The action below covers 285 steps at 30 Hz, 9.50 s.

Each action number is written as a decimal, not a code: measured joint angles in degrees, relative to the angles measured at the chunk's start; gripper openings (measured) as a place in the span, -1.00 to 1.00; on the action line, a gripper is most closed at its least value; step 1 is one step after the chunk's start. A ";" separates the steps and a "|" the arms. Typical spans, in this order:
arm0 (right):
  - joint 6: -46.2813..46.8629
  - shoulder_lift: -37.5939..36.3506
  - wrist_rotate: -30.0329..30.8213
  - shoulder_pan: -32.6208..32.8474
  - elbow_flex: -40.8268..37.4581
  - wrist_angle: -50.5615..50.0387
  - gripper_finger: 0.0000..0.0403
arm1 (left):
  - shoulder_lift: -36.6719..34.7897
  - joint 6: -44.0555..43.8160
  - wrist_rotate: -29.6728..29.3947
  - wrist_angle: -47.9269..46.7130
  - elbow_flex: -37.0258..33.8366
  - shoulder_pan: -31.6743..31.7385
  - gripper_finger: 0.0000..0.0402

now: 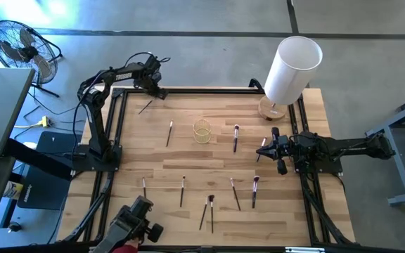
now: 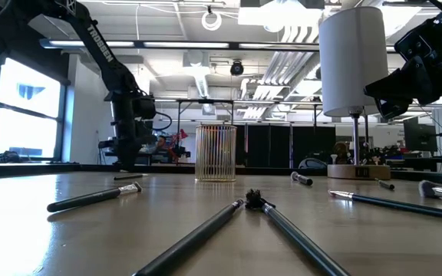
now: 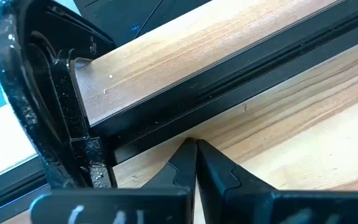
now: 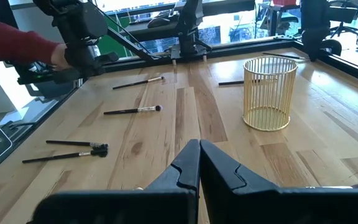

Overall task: Put items in baskets/containers
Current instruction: Put the black eyeshadow brush into the gold container, then put the black powder brush into the gold container, then put the black eyeshadow brush into the gold container

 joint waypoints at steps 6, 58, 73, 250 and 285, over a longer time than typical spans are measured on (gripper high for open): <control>0.00 0.02 0.00 -0.01 0.00 0.01 -0.98 | -1.37 -2.43 0.40 -2.59 -0.06 -0.03 -1.00; 0.00 -0.01 -0.01 0.00 -0.01 0.01 -0.98 | -29.26 -35.12 -44.43 21.53 0.77 -57.58 -1.00; 0.00 -0.01 0.00 -0.01 -0.01 0.01 -0.98 | -14.81 -35.44 -40.39 26.96 -0.02 -56.08 -1.00; -9.91 96.78 37.36 -5.18 59.96 38.82 -0.94 | -69.22 -23.45 -23.70 4.11 -36.87 -73.12 -0.98; 34.39 57.14 32.24 6.16 48.65 -38.59 -0.58 | -40.49 -84.78 -10.77 -24.53 -16.35 -74.50 -0.34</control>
